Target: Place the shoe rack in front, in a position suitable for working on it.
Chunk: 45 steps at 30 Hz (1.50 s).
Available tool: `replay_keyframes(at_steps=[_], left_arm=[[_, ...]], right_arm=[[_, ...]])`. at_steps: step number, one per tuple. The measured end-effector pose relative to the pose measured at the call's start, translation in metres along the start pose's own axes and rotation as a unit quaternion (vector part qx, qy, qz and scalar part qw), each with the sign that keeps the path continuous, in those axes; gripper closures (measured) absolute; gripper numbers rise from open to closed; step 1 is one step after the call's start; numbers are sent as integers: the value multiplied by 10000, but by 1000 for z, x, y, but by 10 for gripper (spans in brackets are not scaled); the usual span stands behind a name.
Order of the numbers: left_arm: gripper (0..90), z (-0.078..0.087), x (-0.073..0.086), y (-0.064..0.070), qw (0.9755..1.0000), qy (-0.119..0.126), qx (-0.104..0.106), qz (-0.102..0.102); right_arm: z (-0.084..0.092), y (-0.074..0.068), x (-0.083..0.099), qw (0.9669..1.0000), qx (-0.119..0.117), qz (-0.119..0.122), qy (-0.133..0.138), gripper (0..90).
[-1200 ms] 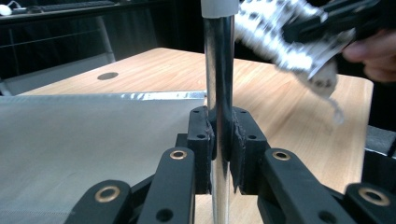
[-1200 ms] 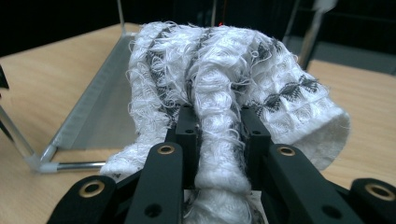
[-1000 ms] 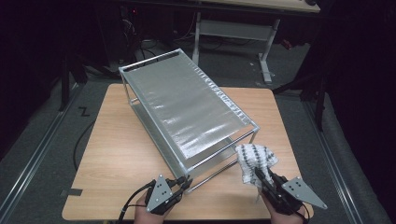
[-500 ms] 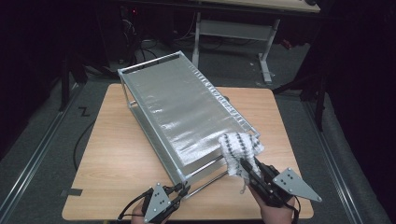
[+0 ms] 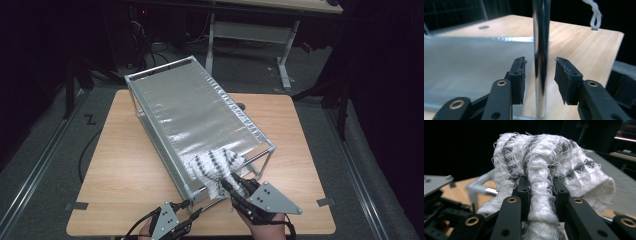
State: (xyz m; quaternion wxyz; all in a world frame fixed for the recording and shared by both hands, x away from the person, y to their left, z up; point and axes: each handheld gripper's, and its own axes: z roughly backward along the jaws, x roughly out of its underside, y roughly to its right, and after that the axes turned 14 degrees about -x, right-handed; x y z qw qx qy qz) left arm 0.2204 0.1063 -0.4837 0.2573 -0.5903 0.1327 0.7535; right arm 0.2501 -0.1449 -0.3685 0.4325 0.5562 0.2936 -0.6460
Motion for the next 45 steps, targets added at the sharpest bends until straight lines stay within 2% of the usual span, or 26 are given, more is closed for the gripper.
replay_keyframes(at_steps=[2, 4, 5, 9, 12, 17, 25, 26, 27, 29, 30, 32, 37, 40, 41, 45], left_arm=[[681, -1, 1, 0, 10000, -25, -16, -8], [765, -1, 2, 0, 9999, -52, -74, -107], [788, -1, 2, 0, 9999, -24, -83, -90], [801, -1, 3, -1, 9999, -31, -71, -106], [802, -2, 3, -1, 9999, -21, -78, -83], [803, -2, 2, -2, 9999, -32, -86, -101], [805, -3, 2, -3, 9999, -52, -59, -103], [804, -3, 2, -4, 9999, -54, -57, -96], [804, -3, 2, -4, 9999, -56, -52, -94], [804, -3, 2, -4, 9999, -58, -37, -95], [804, -3, 2, -4, 9999, -58, -31, -99], [805, -4, 2, -4, 10000, -48, -25, -81], [805, -4, 2, -4, 10000, -50, -13, -71], [805, -3, 2, -5, 9999, -60, -11, -87], [805, -4, 2, -4, 10000, -52, -12, -72], [805, -4, 2, -4, 10000, -53, -4, -71]], right_arm=[[-4, -7, 2, 9998, -131, 34, -116, 738], [-7, -12, 3, 9997, -207, 51, -138, 737], [-8, -15, 3, 9995, -261, 67, -153, 736], [-14, -25, 4, 9988, -375, 199, -232, 735], [-14, -26, 4, 9989, -331, 211, -244, 735], [-10, -16, 7, 9996, -110, 43, -258, 731], [8, 18, 14, 9982, 439, -323, -254, 725], [13, 28, 17, 9970, 600, -410, -264, 724], [13, 28, 17, 9970, 600, -410, -264, 724], [18, 37, 20, 9954, 759, -517, -280, 724], [23, 46, 23, 9935, 913, -618, -276, 724], [25, 50, 24, 9926, 983, -659, -284, 724], [36, 66, 29, 9859, 1416, -829, -339, 724], [45, 77, 32, 9794, 1729, -970, -387, 724], [45, 77, 32, 9794, 1729, -970, -387, 724], [52, 83, 35, 9749, 1924, -1057, -377, 724]])
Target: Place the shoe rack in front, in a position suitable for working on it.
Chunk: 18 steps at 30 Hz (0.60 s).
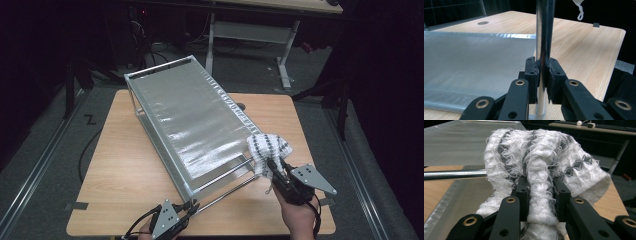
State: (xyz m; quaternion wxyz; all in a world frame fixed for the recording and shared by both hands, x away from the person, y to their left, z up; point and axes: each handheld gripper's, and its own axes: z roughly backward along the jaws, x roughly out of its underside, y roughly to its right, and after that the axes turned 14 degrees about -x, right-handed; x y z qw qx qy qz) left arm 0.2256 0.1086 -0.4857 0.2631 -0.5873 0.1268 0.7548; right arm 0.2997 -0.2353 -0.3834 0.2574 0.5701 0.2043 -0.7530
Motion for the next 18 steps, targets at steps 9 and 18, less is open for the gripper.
replay_keyframes(at_steps=[9, 18], left_arm=[[805, 0, 0, -1, 10000, -1, 24, 1], [805, 0, 0, -1, 10000, 3, 31, 0]], right_arm=[[-3, -10, 1, 9998, -168, 124, -36, 725], [-9, -43, -2, 9968, -662, 434, -80, 724]])
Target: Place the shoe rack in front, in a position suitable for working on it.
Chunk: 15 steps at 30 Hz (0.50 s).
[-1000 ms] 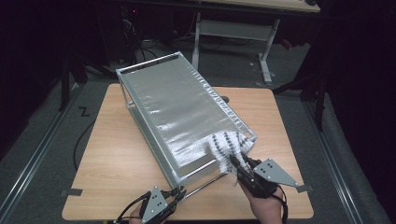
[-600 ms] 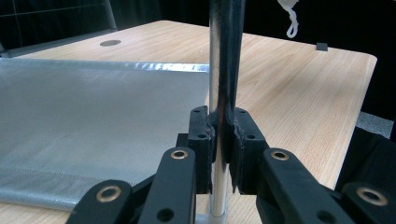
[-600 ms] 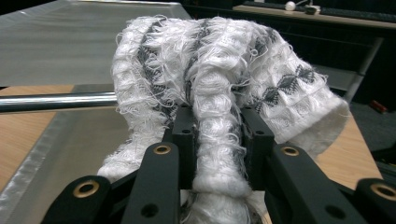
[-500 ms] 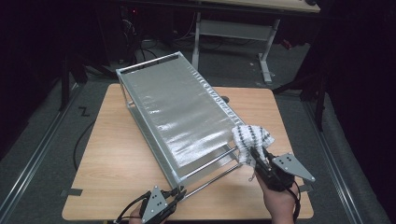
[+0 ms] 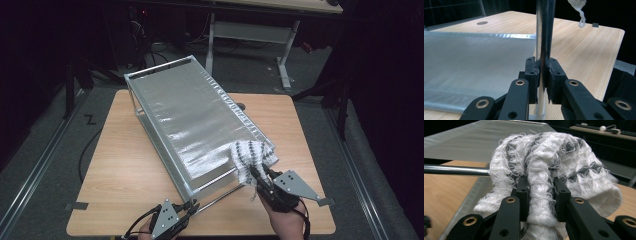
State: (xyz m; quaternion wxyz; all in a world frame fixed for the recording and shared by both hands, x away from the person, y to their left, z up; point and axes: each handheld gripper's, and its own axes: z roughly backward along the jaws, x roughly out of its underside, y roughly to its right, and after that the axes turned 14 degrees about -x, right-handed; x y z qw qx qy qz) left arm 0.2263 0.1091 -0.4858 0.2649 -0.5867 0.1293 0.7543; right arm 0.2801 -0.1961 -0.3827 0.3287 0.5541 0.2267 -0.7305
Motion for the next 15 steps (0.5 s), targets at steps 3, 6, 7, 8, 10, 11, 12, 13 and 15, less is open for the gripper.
replay_keyframes(at_steps=[3, 6, 7, 8, 10, 11, 12, 13, 15], left_arm=[[805, 0, 0, 0, 10000, -5, -6, -5], [805, 0, 0, 0, 10000, -1, -16, 2], [805, 0, 0, 0, 10000, -1, -18, 3], [805, 0, 0, 0, 10000, 0, -22, 6], [805, -1, 0, 0, 10000, 2, -28, 8], [805, -1, 0, 0, 10000, 2, -26, 11], [805, -1, 0, 0, 10000, 3, -27, 10], [805, -1, 0, 0, 10000, 3, -28, 8], [805, -1, 0, 0, 10000, 6, -28, 2]], right_arm=[[-3, -11, -1, 9998, -180, 97, -8, 724], [-7, -26, -3, 9989, -411, 216, -9, 723], [-9, -29, -3, 9986, -463, 246, -2, 724], [-10, -35, -3, 9981, -554, 274, -5, 724], [-13, -44, -4, 9971, -675, 357, -14, 724], [-15, -55, -6, 9954, -845, 459, -23, 724], [-15, -55, -6, 9954, -845, 459, -23, 724], [-16, -59, -6, 9947, -897, 498, -29, 724], [-18, -74, -7, 9917, -1119, 624, -45, 724]])
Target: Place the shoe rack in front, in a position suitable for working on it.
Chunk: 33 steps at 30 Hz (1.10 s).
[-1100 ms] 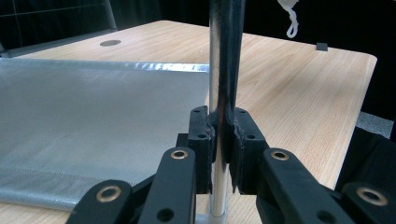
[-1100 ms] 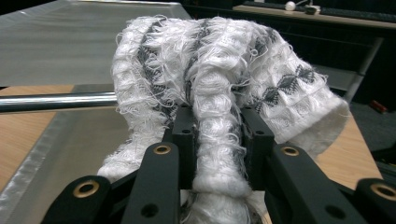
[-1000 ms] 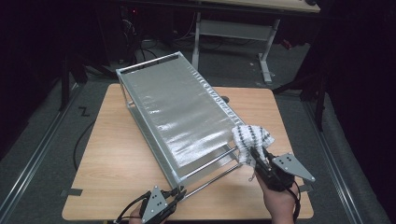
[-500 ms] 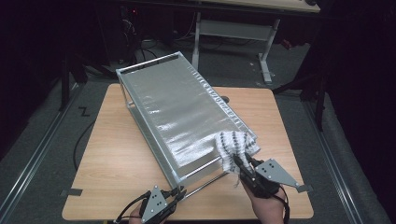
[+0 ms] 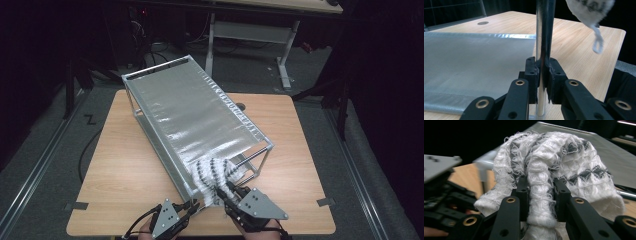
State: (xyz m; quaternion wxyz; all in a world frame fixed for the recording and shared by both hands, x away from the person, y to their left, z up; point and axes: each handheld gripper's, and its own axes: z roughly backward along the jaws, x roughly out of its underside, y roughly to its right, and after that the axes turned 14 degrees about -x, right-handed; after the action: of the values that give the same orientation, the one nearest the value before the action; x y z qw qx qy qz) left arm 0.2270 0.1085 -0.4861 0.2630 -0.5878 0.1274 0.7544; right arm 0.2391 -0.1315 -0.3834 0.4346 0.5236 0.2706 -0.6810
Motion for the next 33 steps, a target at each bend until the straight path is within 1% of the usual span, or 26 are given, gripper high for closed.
replay_keyframes(at_steps=[1, 3, 7, 9, 12, 14, 16, 19, 20, 21, 22, 24, 25, 26, 27, 28, 29, 31, 33], left_arm=[[805, 0, 0, 0, 10000, 0, 1, -5], [805, 0, 0, 0, 10000, 9, 3, -1], [805, 0, 0, 0, 10000, 5, 3, -9], [805, 0, 0, 0, 10000, 8, 4, -3], [805, 0, 0, 0, 10000, 5, 9, -6], [805, 0, 0, 0, 10000, -3, 10, -10], [805, 0, 0, 0, 10000, -3, 11, -10], [805, 0, 0, 0, 10000, -2, 5, -9], [805, 0, 0, 0, 10000, -4, 6, -12], [805, 0, 0, 0, 10000, -4, 6, -12], [805, 0, 0, 0, 10000, -4, 5, -15], [805, 0, 0, 0, 10000, -5, 6, -15], [805, 0, 0, 0, 10000, -6, 6, -17], [805, 0, 0, 0, 10000, -5, 7, -17], [805, 0, 0, 0, 10000, -4, 9, -17], [805, 0, 0, 0, 10000, -4, 9, -17], [805, 0, 0, 0, 10000, 5, 8, -3], [805, 0, 0, 0, 10000, 4, 10, -4], [805, 0, 0, 0, 10000, 3, 10, -8]], right_arm=[[0, 0, 0, 10000, 0, 0, 0, 724], [-3, -9, -2, 9999, -145, 80, -14, 724], [-6, -18, -4, 9995, -257, 160, -28, 724], [-7, -17, -4, 9996, -229, 167, -28, 724], [-5, -11, -3, 9998, -128, 117, -25, 723], [-3, -5, -2, 10000, -25, 86, -19, 723], [0, 3, 0, 10000, 78, 24, -4, 724], [6, 18, 4, 9995, 240, -182, 54, 724], [10, 28, 6, 9988, 377, -299, 75, 724], [10, 28, 6, 9988, 377, -299, 75, 724], [13, 33, 7, 9983, 441, -362, 81, 724], [18, 43, 10, 9969, 594, -512, 103, 724], [19, 47, 11, 9964, 642, -537, 113, 724], [24, 57, 14, 9948, 748, -672, 137, 724], [26, 63, 16, 9938, 797, -756, 161, 724], [26, 63, 16, 9938, 797, -756, 161, 724], [28, 66, 17, 9931, 838, -798, 171, 724], [33, 75, 20, 9909, 949, -930, 193, 724], [36, 82, 22, 9891, 1040, -1018, 203, 724]])
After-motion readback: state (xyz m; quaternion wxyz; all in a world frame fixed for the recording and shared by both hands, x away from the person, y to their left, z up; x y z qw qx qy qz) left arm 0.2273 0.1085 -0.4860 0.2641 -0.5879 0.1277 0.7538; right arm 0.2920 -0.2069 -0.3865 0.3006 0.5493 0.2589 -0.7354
